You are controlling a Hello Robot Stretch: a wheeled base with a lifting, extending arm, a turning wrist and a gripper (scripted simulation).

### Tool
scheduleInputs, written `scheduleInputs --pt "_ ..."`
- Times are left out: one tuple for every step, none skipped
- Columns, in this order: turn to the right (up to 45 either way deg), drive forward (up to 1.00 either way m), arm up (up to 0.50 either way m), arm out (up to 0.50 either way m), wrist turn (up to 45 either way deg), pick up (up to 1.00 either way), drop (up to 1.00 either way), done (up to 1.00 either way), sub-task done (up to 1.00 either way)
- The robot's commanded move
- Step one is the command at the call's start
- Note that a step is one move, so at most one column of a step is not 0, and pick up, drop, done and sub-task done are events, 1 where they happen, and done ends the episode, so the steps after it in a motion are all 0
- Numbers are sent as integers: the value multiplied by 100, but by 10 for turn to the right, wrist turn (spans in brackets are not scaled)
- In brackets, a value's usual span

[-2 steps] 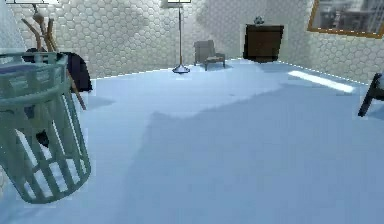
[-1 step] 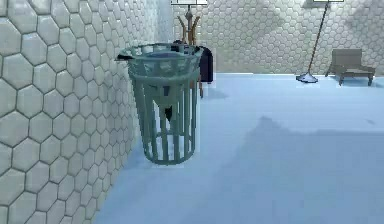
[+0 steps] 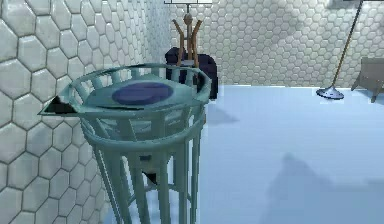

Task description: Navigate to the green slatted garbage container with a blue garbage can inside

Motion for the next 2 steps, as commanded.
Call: scheduleInputs --pt "-120 0 0 0 0 0 0 0 0" --pt "0 0 0 0 0 0 0 100 0"
